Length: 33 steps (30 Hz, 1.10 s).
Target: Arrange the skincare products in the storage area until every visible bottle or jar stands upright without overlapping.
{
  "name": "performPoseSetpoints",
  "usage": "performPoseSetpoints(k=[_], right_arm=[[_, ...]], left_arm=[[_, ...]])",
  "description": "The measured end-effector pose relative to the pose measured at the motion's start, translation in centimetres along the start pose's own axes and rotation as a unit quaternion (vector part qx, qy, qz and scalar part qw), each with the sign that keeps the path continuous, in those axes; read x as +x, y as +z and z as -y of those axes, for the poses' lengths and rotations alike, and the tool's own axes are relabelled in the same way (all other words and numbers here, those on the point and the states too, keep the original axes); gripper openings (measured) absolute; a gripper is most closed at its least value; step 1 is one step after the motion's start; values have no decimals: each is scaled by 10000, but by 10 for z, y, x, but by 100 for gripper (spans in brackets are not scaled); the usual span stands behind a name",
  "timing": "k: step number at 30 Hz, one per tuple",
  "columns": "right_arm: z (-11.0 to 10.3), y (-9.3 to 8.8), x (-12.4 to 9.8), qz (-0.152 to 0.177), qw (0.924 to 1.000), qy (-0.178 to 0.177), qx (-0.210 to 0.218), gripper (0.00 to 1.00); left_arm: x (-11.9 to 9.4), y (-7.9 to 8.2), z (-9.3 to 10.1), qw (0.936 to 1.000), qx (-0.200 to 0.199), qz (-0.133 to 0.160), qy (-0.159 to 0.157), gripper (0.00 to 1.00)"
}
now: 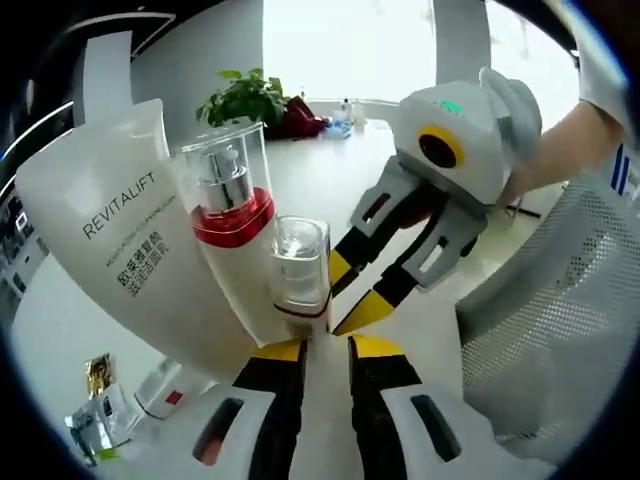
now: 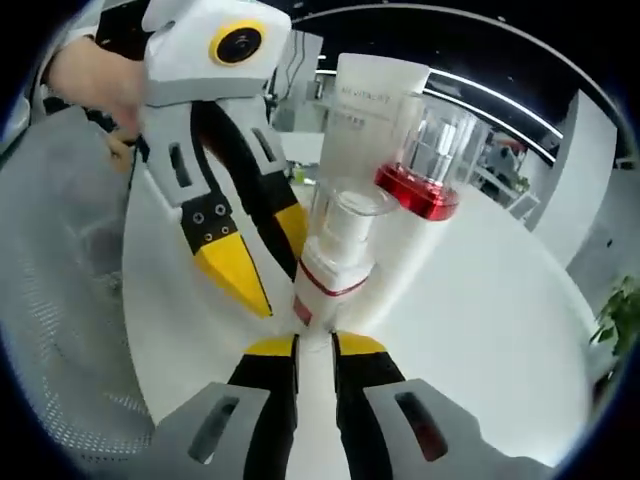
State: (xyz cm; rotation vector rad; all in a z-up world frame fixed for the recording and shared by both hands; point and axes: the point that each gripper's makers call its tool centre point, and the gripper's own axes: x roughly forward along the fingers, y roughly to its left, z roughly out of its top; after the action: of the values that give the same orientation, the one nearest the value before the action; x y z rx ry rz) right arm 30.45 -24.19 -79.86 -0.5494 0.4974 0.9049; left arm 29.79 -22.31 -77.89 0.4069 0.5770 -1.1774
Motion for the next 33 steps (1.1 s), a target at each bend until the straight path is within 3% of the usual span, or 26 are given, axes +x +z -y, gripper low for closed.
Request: performPoseSetpoints(k=[19, 24, 30, 33], right_arm=[[-3, -1, -1, -30, 10000, -14, 85, 14], [-2, 0, -5, -88, 9999, -57, 110, 16], [-1, 2, -11, -143, 9993, -158, 305, 20], [-4, 6, -17, -161, 9980, -147, 601, 25]], left_arm=[[0, 0, 2, 10000, 2, -13, -20, 13], [-2, 2, 4, 10000, -6, 22, -44, 18], [-7, 2, 3, 10000, -38, -4, -3, 20], [-13, -1, 3, 10000, -49, -31, 34, 21]])
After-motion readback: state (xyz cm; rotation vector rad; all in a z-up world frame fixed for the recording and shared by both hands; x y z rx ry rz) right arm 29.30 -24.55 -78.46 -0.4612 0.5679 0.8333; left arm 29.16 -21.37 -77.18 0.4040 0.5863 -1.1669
